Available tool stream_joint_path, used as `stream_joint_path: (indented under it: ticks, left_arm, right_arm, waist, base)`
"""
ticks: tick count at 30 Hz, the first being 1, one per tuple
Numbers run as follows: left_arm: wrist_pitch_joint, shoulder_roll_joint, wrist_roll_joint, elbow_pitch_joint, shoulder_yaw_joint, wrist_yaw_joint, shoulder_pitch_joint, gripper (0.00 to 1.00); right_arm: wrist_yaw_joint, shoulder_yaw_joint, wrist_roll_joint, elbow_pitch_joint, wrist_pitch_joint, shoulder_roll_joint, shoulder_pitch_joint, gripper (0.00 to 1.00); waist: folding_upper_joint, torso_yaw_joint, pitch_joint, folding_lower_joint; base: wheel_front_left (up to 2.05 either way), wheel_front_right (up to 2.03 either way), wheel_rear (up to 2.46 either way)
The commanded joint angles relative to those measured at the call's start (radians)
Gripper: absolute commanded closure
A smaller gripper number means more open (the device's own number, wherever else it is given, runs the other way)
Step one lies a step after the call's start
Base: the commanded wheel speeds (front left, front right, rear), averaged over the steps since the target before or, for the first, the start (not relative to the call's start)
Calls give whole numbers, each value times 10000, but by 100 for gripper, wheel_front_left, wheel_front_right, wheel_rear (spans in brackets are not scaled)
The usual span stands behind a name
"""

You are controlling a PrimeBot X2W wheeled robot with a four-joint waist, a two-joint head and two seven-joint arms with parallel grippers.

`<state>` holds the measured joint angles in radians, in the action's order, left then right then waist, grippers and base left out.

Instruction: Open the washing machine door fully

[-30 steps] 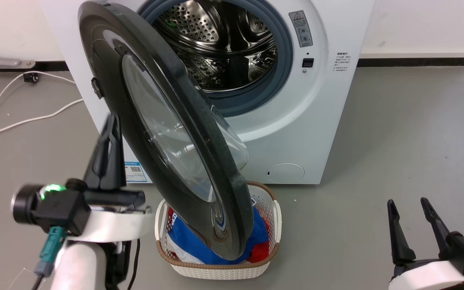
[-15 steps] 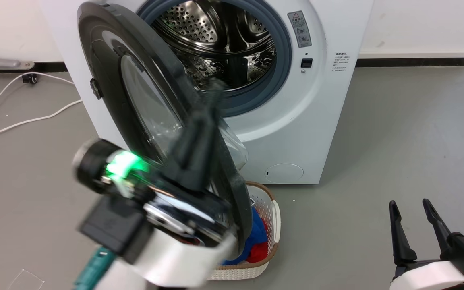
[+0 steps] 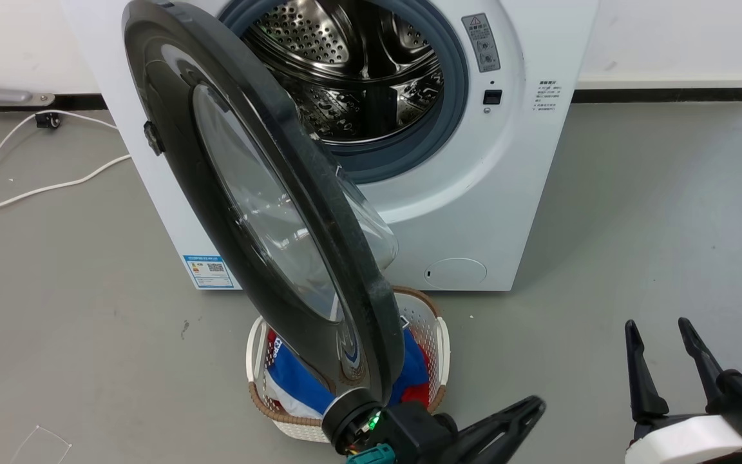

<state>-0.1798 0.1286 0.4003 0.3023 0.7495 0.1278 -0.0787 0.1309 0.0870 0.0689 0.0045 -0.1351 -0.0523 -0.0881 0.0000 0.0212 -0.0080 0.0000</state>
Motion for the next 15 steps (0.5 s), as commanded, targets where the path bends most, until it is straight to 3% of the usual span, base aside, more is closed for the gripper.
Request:
stream_joint_path:
  ticks: [1,15]
  left_arm:
    - [-19,114,-92,-192,1,-9,45,100]
    - [1651,-410,-213,-3643,-1431,-1133,-1231,100]
  right_arm:
    - [-4,15,-68,20,-1,36,175,0]
    - [-4,-200,-122,434,-105,35,509,0]
  waist:
    - [0,-1,32,0]
    - [0,-355,289,0]
  base:
    - [0,0,0]
    - [0,0,0]
